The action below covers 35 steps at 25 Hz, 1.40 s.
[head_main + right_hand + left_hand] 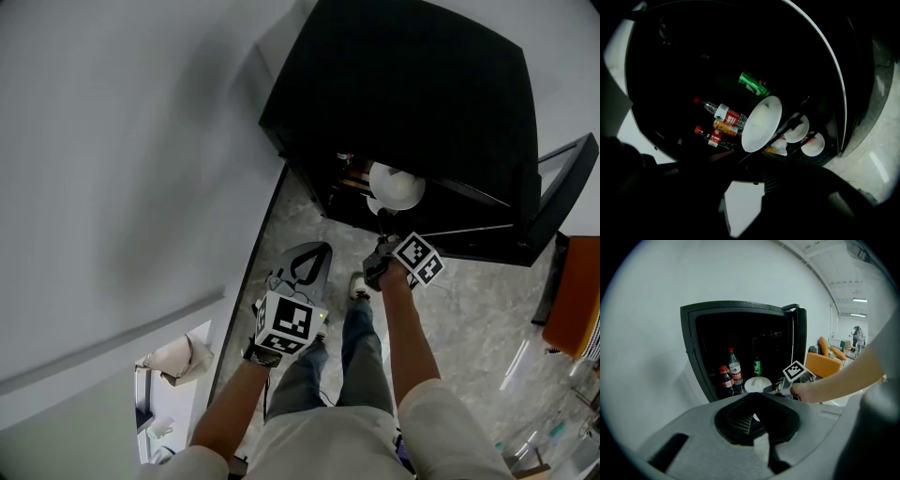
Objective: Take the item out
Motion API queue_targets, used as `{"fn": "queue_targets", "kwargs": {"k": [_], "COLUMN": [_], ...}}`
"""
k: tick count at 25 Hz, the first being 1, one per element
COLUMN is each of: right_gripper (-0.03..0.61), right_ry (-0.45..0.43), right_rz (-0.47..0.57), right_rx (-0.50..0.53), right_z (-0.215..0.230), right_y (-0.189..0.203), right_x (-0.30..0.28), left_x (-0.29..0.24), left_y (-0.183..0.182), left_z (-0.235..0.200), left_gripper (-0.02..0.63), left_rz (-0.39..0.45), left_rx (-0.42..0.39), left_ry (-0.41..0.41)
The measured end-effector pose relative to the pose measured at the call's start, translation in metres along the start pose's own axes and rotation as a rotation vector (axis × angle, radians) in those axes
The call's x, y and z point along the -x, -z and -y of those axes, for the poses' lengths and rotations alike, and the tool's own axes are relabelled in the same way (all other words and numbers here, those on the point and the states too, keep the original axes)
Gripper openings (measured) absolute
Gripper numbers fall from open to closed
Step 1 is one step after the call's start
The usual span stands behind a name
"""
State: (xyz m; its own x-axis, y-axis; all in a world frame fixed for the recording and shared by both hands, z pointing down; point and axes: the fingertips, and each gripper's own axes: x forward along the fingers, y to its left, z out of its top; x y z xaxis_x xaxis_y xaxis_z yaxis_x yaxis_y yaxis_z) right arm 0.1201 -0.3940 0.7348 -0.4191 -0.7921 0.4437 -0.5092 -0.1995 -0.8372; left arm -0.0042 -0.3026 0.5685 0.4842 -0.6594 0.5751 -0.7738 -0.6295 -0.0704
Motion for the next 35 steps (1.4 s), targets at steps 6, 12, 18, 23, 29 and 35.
{"fn": "queue_targets", "kwargs": {"k": [6, 12, 18, 23, 29, 35], "right_gripper": [0.158, 0.138, 0.070, 0.049, 0.048, 0.046], "right_ry": [-0.007, -0.030, -0.086, -0.117, -0.131, -0.140], "right_rz": [0.062, 0.118, 0.160, 0.136, 0.132, 0.126], "right_rx": [-0.157, -0.252, -0.311, -0.343, -0.358, -0.358], "right_z": [0.020, 0.032, 0.029, 0.026, 0.024, 0.023], "right_y": [-0.008, -0.014, -0.022, -0.019, -0.013, -0.008], "right_x": [-0.016, -0.019, -0.019, -0.022, -0.021, -0.017], "left_x": [-0.001, -0.004, -0.005, -0.004, -0.005, -0.004], "left_y": [0.010, 0.016, 0.019, 0.019, 0.021, 0.022], "left_z": [0.000, 0.002, 0.004, 0.004, 0.003, 0.001], "left_gripper": [0.006, 0.006, 0.006, 0.006, 0.006, 0.006], "left_rz": [-0.016, -0.025, -0.025, -0.012, -0.013, -0.018], "left_rx": [0.007, 0.010, 0.009, 0.005, 0.000, -0.005], "left_ry": [0.000, 0.006, 0.013, 0.013, 0.015, 0.016]}}
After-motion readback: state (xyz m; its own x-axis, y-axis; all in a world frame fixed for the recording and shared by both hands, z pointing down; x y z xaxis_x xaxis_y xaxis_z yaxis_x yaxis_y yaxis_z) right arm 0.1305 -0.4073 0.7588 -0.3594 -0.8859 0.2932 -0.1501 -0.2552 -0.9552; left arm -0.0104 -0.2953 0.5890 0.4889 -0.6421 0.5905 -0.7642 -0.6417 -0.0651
